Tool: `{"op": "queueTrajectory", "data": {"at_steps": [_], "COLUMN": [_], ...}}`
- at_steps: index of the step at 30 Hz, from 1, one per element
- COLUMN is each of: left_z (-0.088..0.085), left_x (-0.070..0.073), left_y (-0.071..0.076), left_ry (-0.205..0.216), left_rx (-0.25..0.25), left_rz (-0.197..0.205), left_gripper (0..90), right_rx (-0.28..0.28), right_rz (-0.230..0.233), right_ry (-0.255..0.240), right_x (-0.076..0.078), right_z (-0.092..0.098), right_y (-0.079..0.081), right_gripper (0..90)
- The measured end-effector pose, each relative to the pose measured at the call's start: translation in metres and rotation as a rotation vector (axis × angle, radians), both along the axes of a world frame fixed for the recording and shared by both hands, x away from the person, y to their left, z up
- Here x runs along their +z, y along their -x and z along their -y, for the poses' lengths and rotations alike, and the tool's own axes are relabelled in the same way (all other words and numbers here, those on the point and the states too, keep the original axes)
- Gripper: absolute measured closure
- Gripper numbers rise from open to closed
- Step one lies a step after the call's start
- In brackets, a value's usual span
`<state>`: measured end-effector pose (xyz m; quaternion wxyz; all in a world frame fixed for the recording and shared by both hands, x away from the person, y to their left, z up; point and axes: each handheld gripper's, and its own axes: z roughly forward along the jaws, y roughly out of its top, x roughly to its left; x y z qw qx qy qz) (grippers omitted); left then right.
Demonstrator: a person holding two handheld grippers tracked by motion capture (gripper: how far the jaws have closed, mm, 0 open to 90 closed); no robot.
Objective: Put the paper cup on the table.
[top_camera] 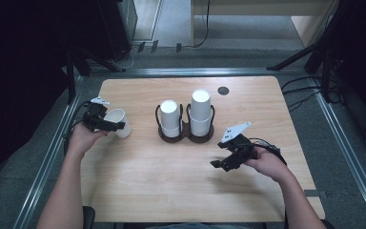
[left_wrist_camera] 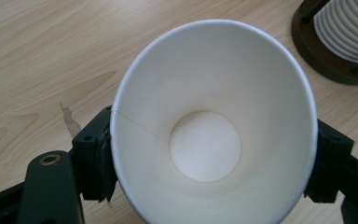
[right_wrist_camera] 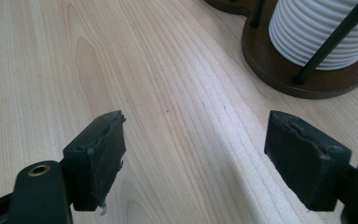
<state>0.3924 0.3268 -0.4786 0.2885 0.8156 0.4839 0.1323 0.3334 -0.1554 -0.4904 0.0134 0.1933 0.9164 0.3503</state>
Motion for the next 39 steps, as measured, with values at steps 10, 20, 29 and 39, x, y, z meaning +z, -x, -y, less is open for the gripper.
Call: {"op": "queueTrajectory", "data": {"at_steps": [10,20,29,39], "left_z": [0.004,0.009,0.010,0.009], "left_x": [-0.002,-0.004,0.000,0.014], "left_y": [-0.001,-0.002,-0.001,0.001], "left_ry": [-0.023,-0.012,0.026,0.095], "left_rx": [0.006,-0.005,-0.017,-0.018], "left_rz": [-0.003,-0.016,-0.018,-0.003], "left_gripper": [20.2,15.6,11.0,10.3], "right_rx": [0.001,-0.007,-0.005,0.006], "right_rz": [0.002,0.005,0.010,0.008], "right_ry": [0.011,0.013,0.024,0.028], "right_x": [-0.002,-0.001,-0.001,-0.002], "right_z": [0.000,0.001,0.001,-0.001], "right_y": [-0.001,-0.001,-0.001,0.000], "right_gripper": [20.6,20.6,20.6,20.6]}}
